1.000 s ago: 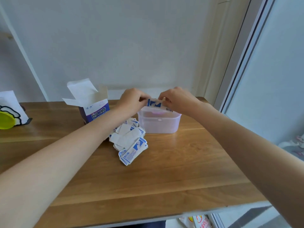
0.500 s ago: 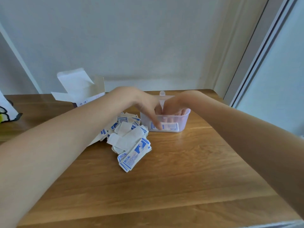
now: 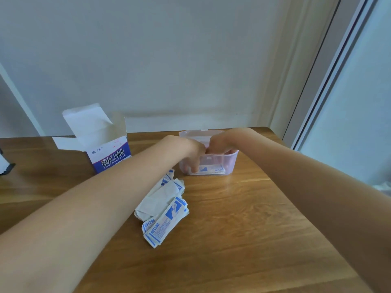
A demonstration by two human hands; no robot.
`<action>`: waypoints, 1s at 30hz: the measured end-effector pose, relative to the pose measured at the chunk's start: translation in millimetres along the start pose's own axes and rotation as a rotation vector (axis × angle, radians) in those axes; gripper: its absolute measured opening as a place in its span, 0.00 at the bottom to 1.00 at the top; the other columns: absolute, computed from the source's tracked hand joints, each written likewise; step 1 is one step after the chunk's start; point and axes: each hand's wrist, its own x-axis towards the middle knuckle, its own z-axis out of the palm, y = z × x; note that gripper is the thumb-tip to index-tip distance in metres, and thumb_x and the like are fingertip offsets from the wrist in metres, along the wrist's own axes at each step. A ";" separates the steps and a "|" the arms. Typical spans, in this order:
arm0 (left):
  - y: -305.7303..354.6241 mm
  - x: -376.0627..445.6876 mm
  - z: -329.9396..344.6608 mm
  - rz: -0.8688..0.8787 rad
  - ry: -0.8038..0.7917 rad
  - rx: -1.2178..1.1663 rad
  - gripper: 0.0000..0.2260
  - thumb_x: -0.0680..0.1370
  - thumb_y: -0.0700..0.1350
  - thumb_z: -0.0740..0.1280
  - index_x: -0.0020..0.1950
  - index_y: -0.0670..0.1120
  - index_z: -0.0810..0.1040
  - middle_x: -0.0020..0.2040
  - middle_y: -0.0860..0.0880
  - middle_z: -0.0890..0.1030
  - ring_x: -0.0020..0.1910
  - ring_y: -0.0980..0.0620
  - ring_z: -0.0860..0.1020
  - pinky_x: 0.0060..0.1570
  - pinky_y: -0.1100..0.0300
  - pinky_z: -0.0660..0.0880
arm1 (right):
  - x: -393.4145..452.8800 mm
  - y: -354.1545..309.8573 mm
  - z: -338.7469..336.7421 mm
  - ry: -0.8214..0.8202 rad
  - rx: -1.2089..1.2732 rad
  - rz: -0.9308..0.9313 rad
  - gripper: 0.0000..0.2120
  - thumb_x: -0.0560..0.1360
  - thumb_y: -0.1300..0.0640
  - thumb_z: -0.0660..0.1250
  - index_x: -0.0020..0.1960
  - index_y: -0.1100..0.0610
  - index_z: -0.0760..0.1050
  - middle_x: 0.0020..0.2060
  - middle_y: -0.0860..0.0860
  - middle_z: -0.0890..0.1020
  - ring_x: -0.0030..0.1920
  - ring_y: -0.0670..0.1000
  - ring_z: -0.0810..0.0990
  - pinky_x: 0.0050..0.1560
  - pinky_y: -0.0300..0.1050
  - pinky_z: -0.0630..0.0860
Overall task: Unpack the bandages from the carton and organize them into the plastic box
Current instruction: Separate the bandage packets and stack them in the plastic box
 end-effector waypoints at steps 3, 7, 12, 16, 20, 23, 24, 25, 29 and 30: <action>-1.8 10.7 -6.5 -0.005 0.004 0.000 0.13 0.74 0.43 0.65 0.59 0.45 0.72 0.41 0.51 0.80 0.40 0.53 0.78 0.47 0.59 0.75 | 9.5 3.3 -4.5 0.025 -0.028 0.006 0.18 0.81 0.48 0.52 0.59 0.58 0.73 0.45 0.52 0.74 0.47 0.55 0.70 0.48 0.44 0.66; 1.0 20.0 -10.8 -0.007 0.041 0.050 0.07 0.75 0.44 0.65 0.50 0.46 0.70 0.39 0.51 0.76 0.42 0.50 0.76 0.48 0.57 0.74 | 19.3 7.7 -6.9 0.008 -0.039 0.023 0.19 0.80 0.48 0.53 0.63 0.58 0.71 0.55 0.54 0.74 0.50 0.55 0.71 0.51 0.46 0.67; -0.7 26.0 -8.3 -0.011 0.016 0.037 0.11 0.74 0.45 0.66 0.55 0.46 0.70 0.47 0.49 0.79 0.44 0.50 0.78 0.52 0.55 0.76 | 22.2 8.2 -6.9 0.015 -0.041 0.023 0.12 0.80 0.49 0.54 0.51 0.56 0.70 0.44 0.52 0.72 0.46 0.55 0.71 0.48 0.45 0.67; -7.0 22.5 -9.4 0.005 0.081 0.075 0.29 0.73 0.52 0.68 0.72 0.47 0.64 0.63 0.49 0.76 0.58 0.48 0.76 0.59 0.53 0.74 | 13.8 5.1 -10.2 0.134 -0.005 0.013 0.15 0.80 0.53 0.56 0.54 0.62 0.76 0.42 0.53 0.79 0.43 0.55 0.76 0.48 0.47 0.74; -18.9 -16.8 -15.0 0.079 0.385 -0.076 0.22 0.74 0.50 0.68 0.67 0.44 0.72 0.63 0.48 0.76 0.60 0.48 0.75 0.59 0.58 0.71 | -11.6 -6.4 -20.2 0.426 0.099 -0.089 0.13 0.77 0.62 0.56 0.51 0.64 0.78 0.46 0.60 0.84 0.42 0.59 0.82 0.42 0.44 0.76; -32.8 -53.5 -2.0 0.116 0.564 -0.210 0.12 0.76 0.44 0.64 0.58 0.45 0.77 0.55 0.51 0.79 0.54 0.51 0.77 0.51 0.62 0.70 | -42.0 -23.1 -10.2 0.635 0.153 -0.245 0.13 0.76 0.62 0.56 0.49 0.62 0.79 0.45 0.60 0.83 0.47 0.60 0.81 0.48 0.48 0.76; -38.0 -65.6 7.2 0.110 0.550 -0.208 0.08 0.75 0.44 0.64 0.53 0.45 0.78 0.51 0.50 0.79 0.50 0.51 0.77 0.47 0.62 0.71 | -50.9 -30.3 -1.5 0.617 0.134 -0.293 0.13 0.76 0.61 0.56 0.49 0.62 0.79 0.45 0.59 0.83 0.47 0.58 0.81 0.46 0.46 0.75; -42.1 -75.4 16.0 0.106 0.511 -0.181 0.06 0.75 0.44 0.64 0.49 0.45 0.77 0.47 0.50 0.79 0.47 0.51 0.77 0.45 0.61 0.71 | -58.6 -37.1 7.6 0.564 0.100 -0.334 0.12 0.76 0.60 0.57 0.49 0.61 0.79 0.45 0.58 0.83 0.46 0.56 0.80 0.43 0.45 0.73; -51.9 -100.7 57.4 0.096 0.380 -0.171 0.12 0.74 0.53 0.68 0.53 0.48 0.78 0.42 0.55 0.74 0.40 0.57 0.72 0.43 0.61 0.71 | -68.0 -57.2 50.2 0.251 0.079 -0.351 0.16 0.73 0.45 0.67 0.34 0.56 0.71 0.32 0.49 0.74 0.32 0.47 0.69 0.32 0.38 0.63; -51.3 -103.4 66.8 0.098 0.356 -0.215 0.14 0.72 0.55 0.69 0.52 0.49 0.77 0.41 0.56 0.73 0.38 0.59 0.71 0.40 0.63 0.69 | -64.7 -59.5 60.8 0.206 0.084 -0.310 0.20 0.70 0.41 0.68 0.31 0.53 0.66 0.29 0.47 0.70 0.29 0.46 0.67 0.31 0.38 0.62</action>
